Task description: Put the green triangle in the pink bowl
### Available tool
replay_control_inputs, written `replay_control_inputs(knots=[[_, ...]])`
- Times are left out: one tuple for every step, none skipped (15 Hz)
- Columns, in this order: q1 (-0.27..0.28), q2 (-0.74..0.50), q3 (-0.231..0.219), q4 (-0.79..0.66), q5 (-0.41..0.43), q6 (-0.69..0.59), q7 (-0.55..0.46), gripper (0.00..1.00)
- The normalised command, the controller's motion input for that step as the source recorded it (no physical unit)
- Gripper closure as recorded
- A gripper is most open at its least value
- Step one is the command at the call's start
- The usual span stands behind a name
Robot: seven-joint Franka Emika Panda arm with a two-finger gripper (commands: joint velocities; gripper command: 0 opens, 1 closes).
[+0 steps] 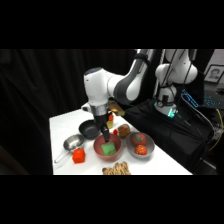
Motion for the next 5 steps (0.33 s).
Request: replay_control_inputs(knots=[[0.001, -0.41, -0.003, -0.06, -0.034, -0.38, -0.06, 0.00], [-0.004, -0.40, 0.000, -0.04, -0.039, -0.41, -0.07, 0.00], [-0.012, -0.37, 0.006, -0.02, -0.029, -0.41, -0.08, 0.00], [-0.026, -0.34, 0.017, 0.00, -0.002, -0.41, -0.12, 0.00], [-0.023, -0.30, 0.012, 0.01, -0.020, -0.37, -0.10, 0.00]])
